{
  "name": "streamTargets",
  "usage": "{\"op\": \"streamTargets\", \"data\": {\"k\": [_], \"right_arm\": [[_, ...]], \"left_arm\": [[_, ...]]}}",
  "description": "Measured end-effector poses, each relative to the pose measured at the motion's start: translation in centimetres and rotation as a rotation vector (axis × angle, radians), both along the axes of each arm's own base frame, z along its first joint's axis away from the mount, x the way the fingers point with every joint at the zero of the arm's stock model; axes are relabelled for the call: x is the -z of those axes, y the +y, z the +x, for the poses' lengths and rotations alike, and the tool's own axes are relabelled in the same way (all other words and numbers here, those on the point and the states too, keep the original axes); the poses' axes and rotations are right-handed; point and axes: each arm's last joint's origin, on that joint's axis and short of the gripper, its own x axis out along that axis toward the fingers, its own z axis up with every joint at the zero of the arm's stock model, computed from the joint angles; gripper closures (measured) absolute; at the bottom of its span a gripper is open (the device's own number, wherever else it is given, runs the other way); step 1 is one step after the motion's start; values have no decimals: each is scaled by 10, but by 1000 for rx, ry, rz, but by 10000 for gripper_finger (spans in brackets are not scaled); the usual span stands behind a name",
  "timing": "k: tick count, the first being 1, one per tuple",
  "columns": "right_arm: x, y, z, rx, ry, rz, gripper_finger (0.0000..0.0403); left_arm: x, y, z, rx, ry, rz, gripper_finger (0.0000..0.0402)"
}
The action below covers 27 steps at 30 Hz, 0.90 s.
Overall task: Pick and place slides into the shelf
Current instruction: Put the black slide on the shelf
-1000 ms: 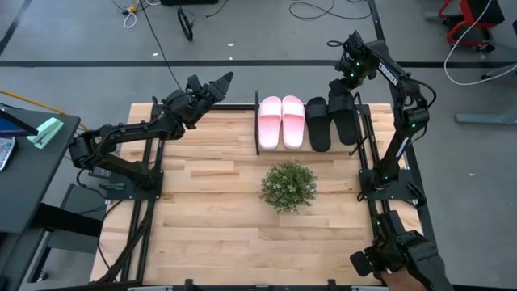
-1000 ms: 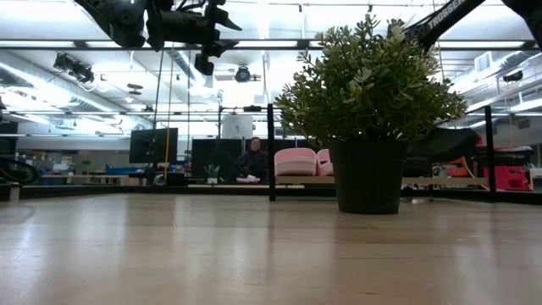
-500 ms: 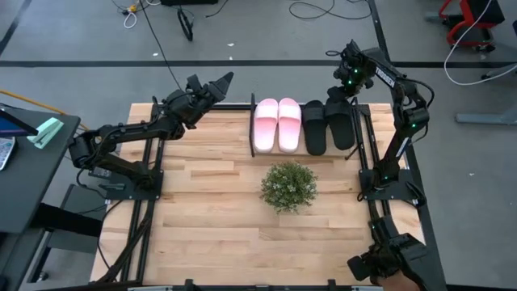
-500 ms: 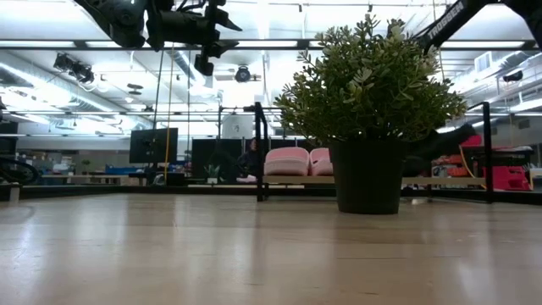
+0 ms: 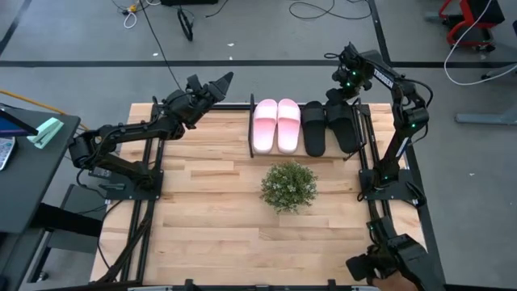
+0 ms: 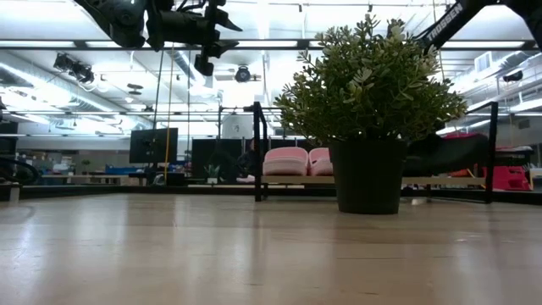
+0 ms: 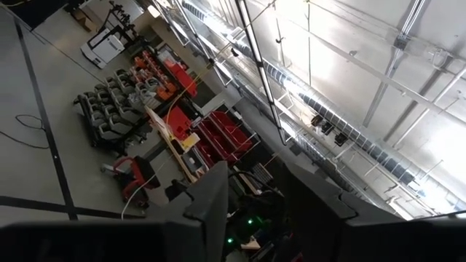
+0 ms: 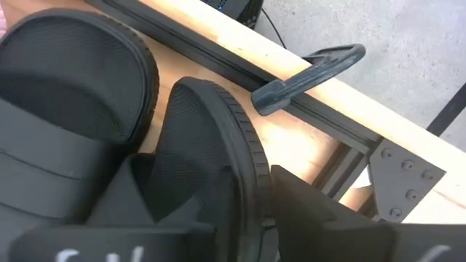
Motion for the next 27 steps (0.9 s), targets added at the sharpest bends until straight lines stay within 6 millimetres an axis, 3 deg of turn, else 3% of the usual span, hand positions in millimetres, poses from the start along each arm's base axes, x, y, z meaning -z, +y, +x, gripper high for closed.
{"op": "streamTargets", "data": {"k": [5,15,27], "right_arm": [[0,-1,1,29,-25,-5,288],[0,-1,1,19,-25,-7,316],[-1,-3,3,53,-39,-30,192]], "left_arm": [[0,0,0,0,0,0,271],[0,0,0,0,2,-1,267],[3,1,1,-2,26,-16,272]]}}
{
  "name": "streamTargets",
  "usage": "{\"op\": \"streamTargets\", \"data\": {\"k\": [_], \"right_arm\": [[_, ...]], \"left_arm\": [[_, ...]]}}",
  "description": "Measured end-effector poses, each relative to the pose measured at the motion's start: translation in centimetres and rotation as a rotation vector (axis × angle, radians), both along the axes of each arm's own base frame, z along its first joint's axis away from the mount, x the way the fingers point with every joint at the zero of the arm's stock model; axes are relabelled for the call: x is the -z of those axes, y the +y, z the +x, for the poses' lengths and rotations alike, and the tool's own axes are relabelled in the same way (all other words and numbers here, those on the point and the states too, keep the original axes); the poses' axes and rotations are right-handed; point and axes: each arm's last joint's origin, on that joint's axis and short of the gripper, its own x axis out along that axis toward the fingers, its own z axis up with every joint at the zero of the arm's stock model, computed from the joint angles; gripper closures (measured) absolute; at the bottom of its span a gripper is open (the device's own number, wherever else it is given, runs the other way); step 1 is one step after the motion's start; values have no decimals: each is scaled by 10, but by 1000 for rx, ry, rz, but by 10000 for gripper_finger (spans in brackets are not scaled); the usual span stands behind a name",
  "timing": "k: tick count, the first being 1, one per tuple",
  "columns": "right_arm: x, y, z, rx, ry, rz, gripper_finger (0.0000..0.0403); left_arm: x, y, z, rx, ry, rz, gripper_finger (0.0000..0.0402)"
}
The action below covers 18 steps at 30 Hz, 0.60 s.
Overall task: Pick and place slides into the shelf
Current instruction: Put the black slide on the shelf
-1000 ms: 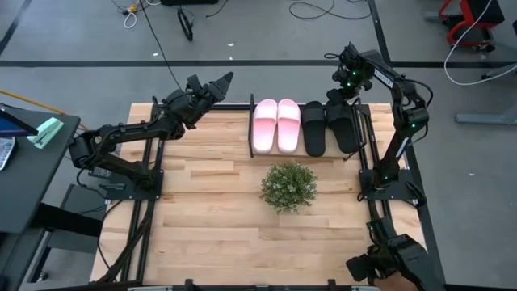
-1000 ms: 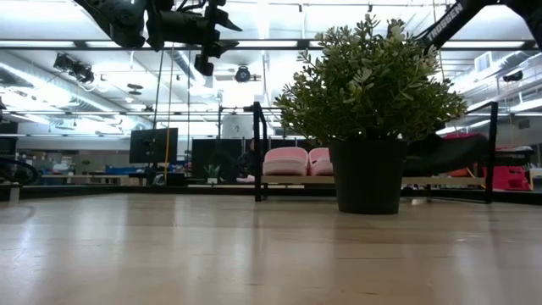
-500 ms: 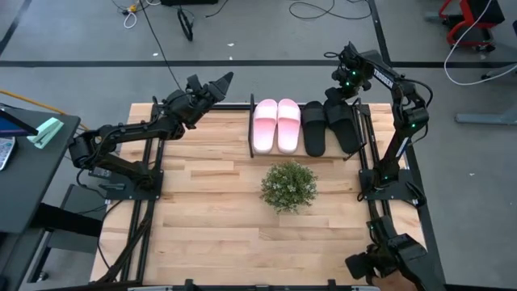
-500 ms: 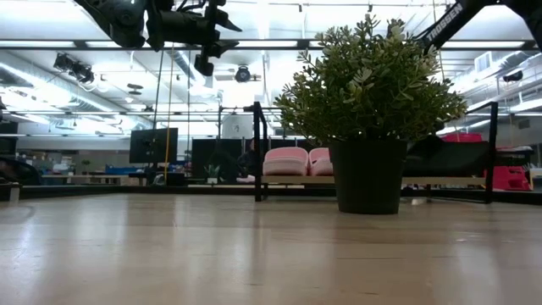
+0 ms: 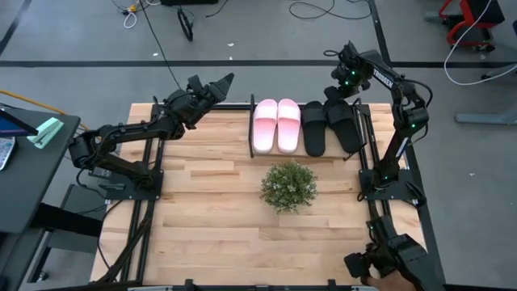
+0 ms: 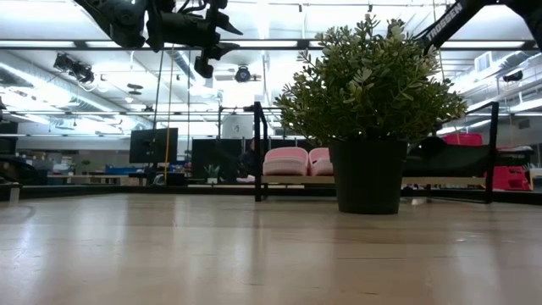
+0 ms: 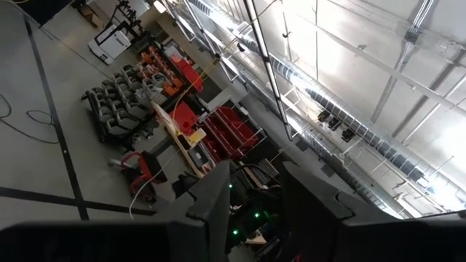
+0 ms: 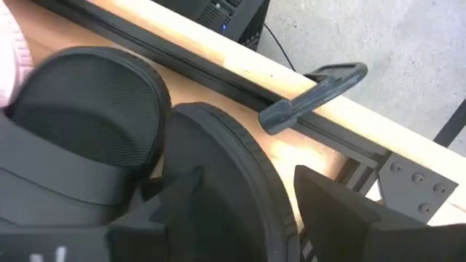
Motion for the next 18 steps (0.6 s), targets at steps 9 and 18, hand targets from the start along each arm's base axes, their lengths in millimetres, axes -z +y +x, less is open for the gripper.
{"op": "streamTargets", "data": {"k": [9,18], "right_arm": [[-33,-2,5,15,-40,-121,197],[-73,41,40,-218,27,-110,232]], "left_arm": [[0,0,0,-1,-1,-1,274],[0,0,0,-1,-1,0,270]]}}
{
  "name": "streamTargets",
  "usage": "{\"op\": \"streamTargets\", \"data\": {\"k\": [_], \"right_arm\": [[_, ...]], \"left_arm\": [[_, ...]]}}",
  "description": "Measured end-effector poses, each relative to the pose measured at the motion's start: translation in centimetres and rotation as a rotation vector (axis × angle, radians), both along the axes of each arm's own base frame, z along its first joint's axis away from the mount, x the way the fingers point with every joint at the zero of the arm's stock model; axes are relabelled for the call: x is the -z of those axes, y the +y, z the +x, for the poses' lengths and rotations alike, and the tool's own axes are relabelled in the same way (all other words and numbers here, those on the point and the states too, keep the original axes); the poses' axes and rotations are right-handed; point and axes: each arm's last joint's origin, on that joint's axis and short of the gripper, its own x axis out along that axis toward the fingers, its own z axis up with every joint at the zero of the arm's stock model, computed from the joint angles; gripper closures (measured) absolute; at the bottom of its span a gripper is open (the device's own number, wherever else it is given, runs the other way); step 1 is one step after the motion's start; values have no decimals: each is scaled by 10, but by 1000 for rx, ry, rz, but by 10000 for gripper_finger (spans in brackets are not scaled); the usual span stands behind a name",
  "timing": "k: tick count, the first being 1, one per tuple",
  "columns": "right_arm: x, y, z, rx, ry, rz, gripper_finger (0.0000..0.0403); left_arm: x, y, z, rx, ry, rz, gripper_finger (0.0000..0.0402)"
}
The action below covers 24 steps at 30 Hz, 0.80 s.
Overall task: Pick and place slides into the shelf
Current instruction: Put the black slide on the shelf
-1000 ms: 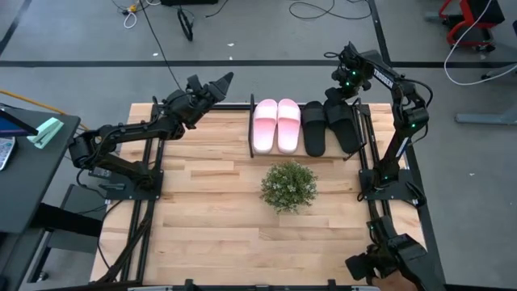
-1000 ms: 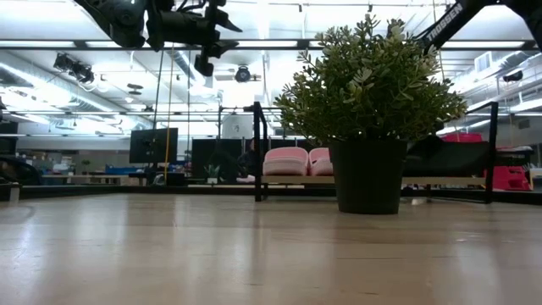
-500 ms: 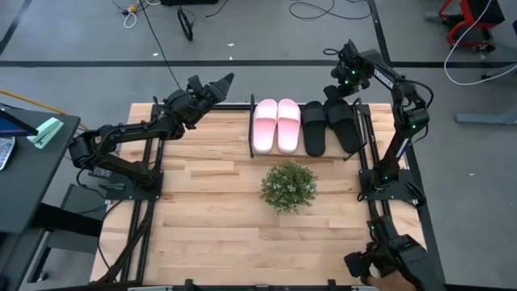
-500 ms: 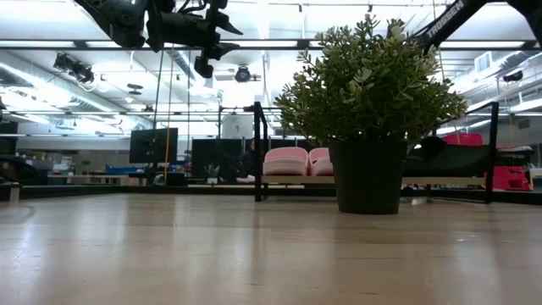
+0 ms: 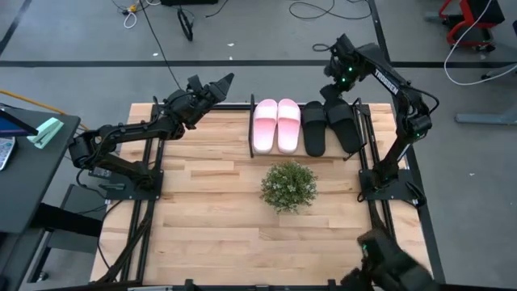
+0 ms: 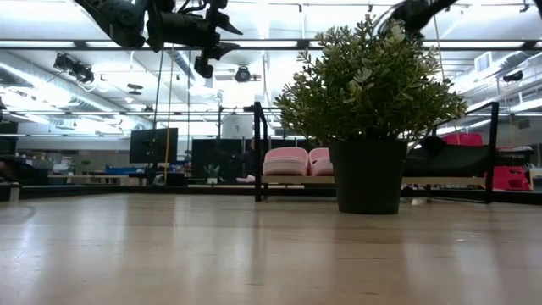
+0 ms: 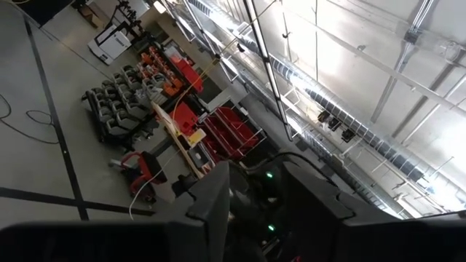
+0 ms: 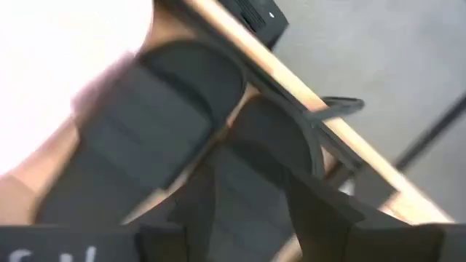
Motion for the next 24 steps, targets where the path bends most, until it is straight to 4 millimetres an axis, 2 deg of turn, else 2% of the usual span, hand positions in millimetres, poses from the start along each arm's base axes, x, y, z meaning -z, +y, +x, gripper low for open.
{"op": "streamTargets", "data": {"k": [7,14,20,24], "right_arm": [[-10,39,24,-251,229,-41,231],[-10,67,45,-537,346,-20,186],[-8,79,49,-649,446,12,141],[3,79,45,-656,500,46,127]], "left_arm": [[0,0,0,-2,5,4,270],[0,0,0,-11,26,25,273],[0,0,0,-12,29,29,267],[0,0,0,-12,30,29,273]]}}
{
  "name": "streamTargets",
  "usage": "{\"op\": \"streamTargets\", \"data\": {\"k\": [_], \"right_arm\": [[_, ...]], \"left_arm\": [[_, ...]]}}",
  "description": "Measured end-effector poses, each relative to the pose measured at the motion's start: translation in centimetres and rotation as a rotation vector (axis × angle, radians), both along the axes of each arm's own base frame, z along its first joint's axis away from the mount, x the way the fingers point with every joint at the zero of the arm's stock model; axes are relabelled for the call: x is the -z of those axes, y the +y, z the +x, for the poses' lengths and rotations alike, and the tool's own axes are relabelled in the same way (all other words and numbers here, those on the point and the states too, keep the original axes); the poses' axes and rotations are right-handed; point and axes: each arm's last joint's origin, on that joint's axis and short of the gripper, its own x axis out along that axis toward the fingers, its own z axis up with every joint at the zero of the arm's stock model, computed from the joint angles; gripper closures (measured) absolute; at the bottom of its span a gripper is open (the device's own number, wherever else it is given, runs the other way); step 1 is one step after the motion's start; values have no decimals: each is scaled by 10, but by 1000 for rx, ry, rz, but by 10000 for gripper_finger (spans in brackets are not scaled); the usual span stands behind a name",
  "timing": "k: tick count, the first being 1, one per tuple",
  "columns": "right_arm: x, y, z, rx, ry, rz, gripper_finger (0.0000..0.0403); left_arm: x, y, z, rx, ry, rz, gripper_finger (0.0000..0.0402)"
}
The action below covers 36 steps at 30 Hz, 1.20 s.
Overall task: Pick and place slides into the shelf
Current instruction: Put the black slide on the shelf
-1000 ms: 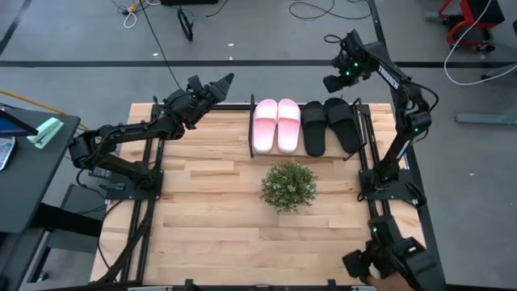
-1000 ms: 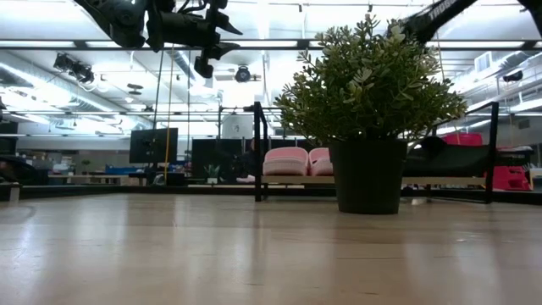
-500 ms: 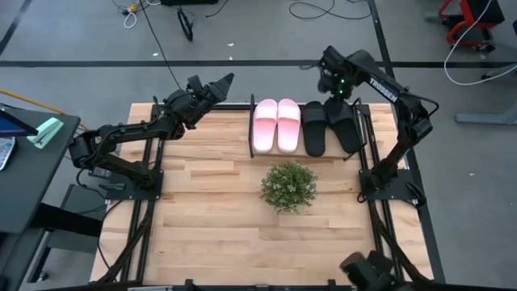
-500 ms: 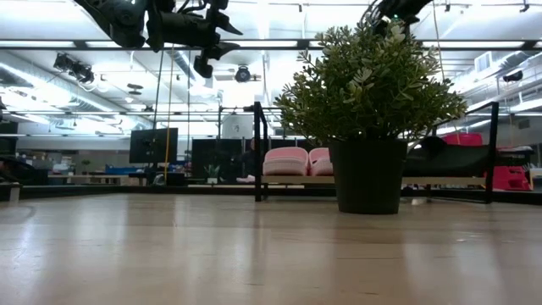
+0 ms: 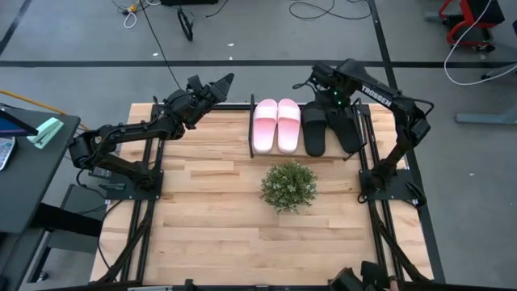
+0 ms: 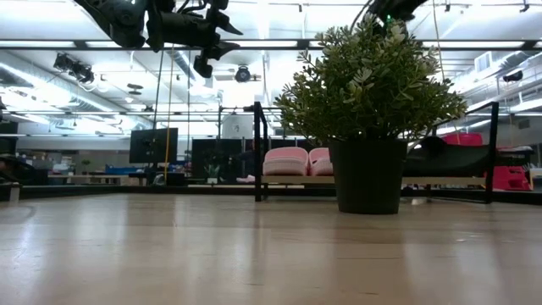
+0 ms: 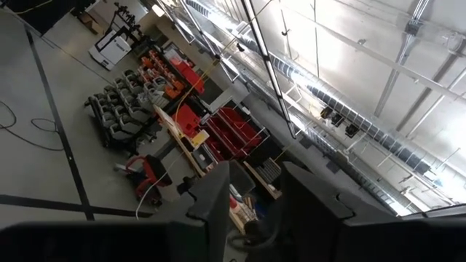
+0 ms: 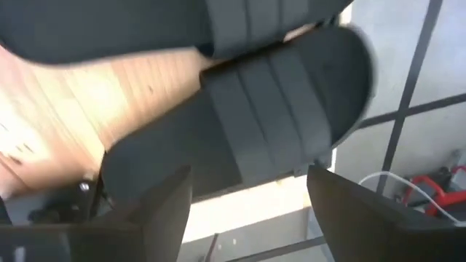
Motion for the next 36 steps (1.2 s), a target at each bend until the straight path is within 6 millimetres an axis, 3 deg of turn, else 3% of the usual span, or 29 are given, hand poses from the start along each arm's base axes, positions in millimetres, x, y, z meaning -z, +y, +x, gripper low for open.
{"op": "streamTargets", "data": {"k": [7,18,30,36], "right_arm": [[27,5,-2,-82,148,16,126],[50,14,10,-245,224,-41,125],[81,15,8,-259,274,-79,138],[90,14,7,-256,292,-124,169]], "left_arm": [[1,0,0,0,8,-4,271],[3,0,1,-3,38,-7,276],[3,0,1,-6,44,2,272],[3,0,1,-7,44,2,280]]}}
